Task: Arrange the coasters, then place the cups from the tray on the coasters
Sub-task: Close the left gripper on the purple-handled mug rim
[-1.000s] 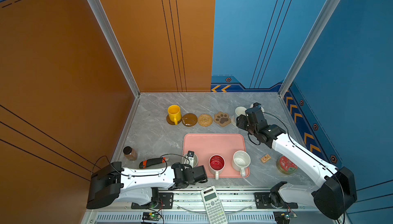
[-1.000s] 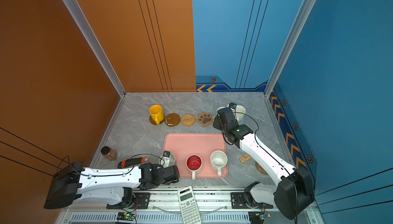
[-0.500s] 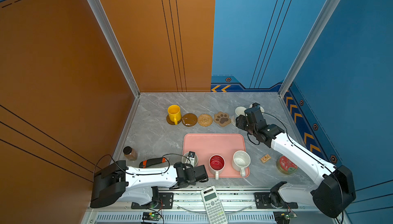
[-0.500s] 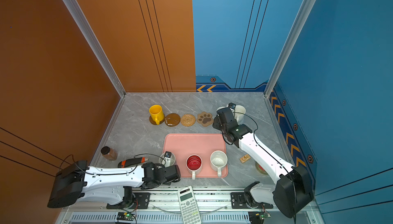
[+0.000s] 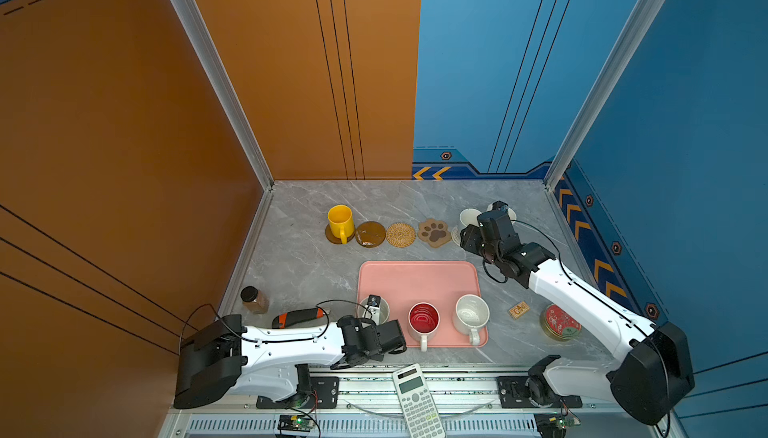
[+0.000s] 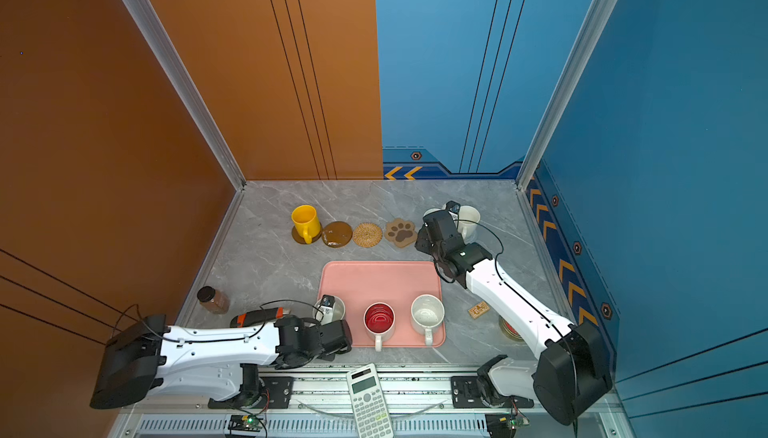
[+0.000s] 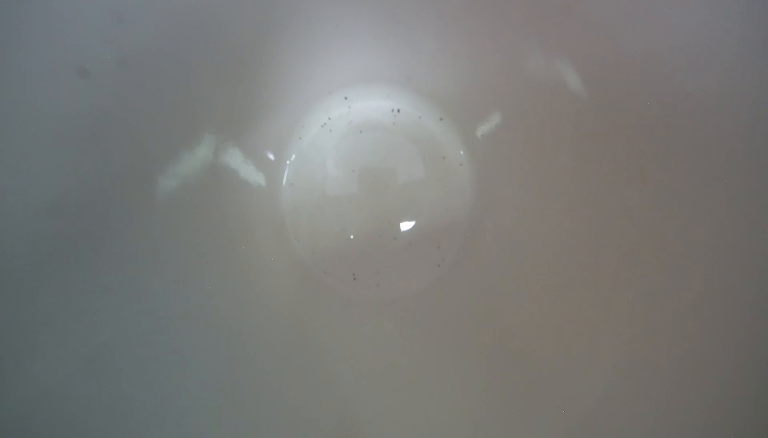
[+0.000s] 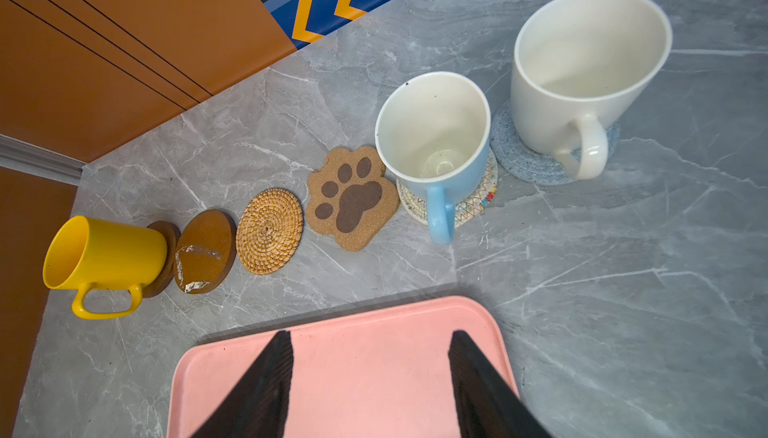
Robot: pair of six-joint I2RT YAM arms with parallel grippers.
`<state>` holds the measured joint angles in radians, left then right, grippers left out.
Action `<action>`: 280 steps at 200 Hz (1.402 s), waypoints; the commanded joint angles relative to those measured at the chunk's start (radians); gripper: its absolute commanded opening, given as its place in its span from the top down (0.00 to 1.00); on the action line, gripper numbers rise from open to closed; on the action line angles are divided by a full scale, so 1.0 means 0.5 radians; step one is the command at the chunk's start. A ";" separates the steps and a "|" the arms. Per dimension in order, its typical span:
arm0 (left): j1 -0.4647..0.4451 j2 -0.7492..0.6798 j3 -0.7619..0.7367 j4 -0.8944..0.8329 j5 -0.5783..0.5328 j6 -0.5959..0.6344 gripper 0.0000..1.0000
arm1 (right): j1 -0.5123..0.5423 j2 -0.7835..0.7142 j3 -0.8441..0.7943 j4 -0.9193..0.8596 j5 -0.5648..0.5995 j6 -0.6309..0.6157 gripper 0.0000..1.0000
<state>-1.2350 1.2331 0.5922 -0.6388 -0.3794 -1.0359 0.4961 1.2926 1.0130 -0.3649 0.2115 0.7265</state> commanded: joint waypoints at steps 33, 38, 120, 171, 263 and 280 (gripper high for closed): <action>0.034 -0.116 0.047 -0.022 -0.015 0.024 1.00 | -0.011 0.016 0.036 0.023 -0.017 -0.002 0.41; 0.039 -0.119 0.053 -0.020 -0.014 0.028 1.00 | -0.010 0.017 0.036 0.023 -0.020 -0.001 0.41; 0.121 -0.188 0.115 -0.020 0.001 0.105 1.00 | -0.014 0.015 0.037 0.024 -0.021 -0.002 0.41; 0.181 -0.237 0.151 -0.018 -0.011 0.200 1.00 | -0.014 0.010 0.034 0.020 -0.021 -0.006 0.41; 0.166 -0.168 0.043 0.049 0.073 0.114 1.00 | -0.014 0.022 0.039 0.018 -0.027 -0.005 0.41; 0.164 -0.171 0.007 0.050 0.086 0.072 1.00 | -0.014 0.031 0.046 0.018 -0.035 -0.007 0.41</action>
<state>-1.1522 1.1473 0.6209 -0.6277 -0.3470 -0.9665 0.4950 1.2945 1.0130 -0.3649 0.2085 0.7261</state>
